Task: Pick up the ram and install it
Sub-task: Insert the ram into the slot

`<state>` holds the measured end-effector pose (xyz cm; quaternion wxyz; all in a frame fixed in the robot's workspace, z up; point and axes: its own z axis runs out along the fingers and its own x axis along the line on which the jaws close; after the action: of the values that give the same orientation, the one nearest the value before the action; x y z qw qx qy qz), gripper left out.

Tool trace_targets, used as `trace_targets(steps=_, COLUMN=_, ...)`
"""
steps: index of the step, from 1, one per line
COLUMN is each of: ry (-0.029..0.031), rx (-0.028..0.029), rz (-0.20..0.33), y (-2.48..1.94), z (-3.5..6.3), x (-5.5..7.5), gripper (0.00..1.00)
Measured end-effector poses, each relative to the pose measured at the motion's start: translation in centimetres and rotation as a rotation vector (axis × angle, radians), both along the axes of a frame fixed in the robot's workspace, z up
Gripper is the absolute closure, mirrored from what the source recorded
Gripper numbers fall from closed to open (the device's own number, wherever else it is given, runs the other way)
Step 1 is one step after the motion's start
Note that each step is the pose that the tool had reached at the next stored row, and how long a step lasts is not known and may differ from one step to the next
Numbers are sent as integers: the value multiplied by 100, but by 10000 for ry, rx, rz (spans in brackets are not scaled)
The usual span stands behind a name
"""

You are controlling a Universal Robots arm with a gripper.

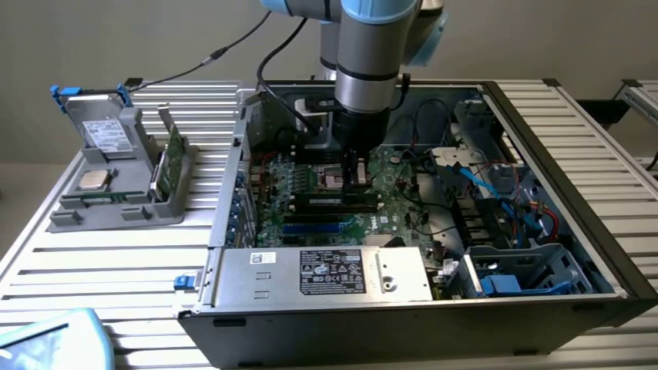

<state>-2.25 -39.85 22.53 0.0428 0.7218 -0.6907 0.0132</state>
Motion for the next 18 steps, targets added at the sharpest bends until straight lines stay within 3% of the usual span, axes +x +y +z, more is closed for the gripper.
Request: trace_targets(steps=18, ry=-1, rx=-12, rz=-126, y=4, z=-35, x=0, gripper=86)
